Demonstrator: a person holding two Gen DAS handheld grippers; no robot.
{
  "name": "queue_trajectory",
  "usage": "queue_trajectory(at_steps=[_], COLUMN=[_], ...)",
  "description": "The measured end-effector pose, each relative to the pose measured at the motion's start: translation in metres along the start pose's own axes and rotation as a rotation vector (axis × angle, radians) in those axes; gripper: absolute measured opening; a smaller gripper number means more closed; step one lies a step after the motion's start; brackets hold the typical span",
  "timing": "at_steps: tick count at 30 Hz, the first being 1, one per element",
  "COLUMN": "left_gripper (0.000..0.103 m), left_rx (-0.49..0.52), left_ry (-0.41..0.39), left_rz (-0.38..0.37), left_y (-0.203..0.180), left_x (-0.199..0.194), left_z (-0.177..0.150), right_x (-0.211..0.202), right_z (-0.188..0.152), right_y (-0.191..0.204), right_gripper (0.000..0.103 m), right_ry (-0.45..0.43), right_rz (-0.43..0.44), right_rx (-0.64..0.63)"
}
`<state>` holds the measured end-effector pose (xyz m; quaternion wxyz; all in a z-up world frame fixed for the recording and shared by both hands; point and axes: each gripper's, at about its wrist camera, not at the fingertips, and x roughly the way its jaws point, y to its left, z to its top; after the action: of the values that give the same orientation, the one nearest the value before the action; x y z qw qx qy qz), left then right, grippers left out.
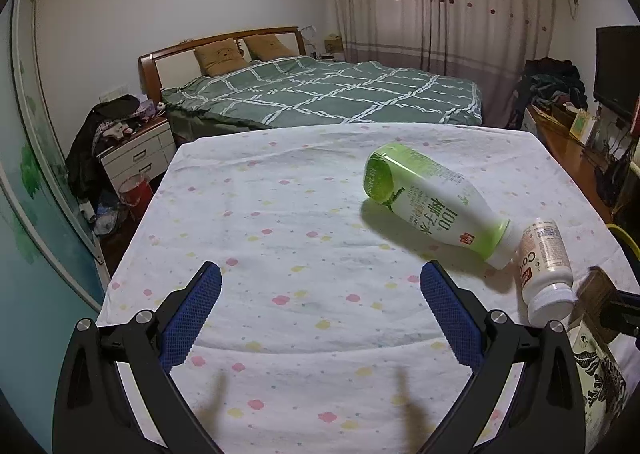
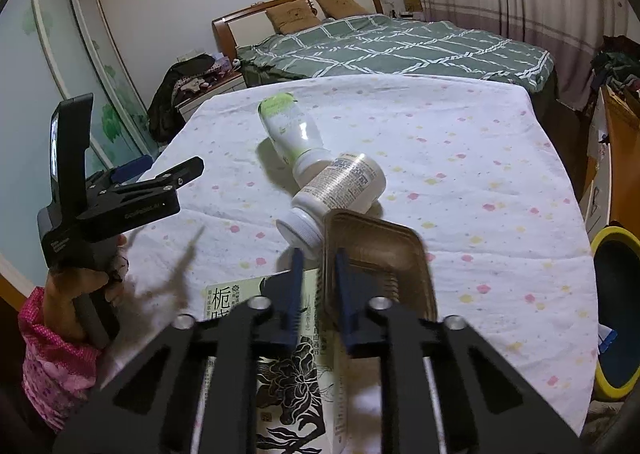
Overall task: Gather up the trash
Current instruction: 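Move the right tool to the brown plastic tray and grasp it, then carry the brown tray over the bin and open the right tool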
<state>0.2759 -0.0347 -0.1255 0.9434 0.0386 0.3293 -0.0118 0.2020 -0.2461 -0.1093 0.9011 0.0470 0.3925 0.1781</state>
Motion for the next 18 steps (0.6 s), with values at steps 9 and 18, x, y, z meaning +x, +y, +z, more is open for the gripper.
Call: queue_trajectory(at_steps=[9, 18], left_gripper=[0.098, 0.098], left_rx=[-0.001, -0.003], left_ry=[0.002, 0.005], left_rz=[-0.001, 0.000], left_y=[-0.002, -0.001], left_x=[-0.003, -0.003], left_z=[-0.001, -0.001], right_x=[-0.017, -0.039], right_z=[-0.001, -0.002], right_y=[-0.012, -0.059], right_gripper=[0.005, 0.005], right_ry=[-0.058, -0.114], right_rz=[-0.037, -0.195], right_rx=[0.032, 0.096])
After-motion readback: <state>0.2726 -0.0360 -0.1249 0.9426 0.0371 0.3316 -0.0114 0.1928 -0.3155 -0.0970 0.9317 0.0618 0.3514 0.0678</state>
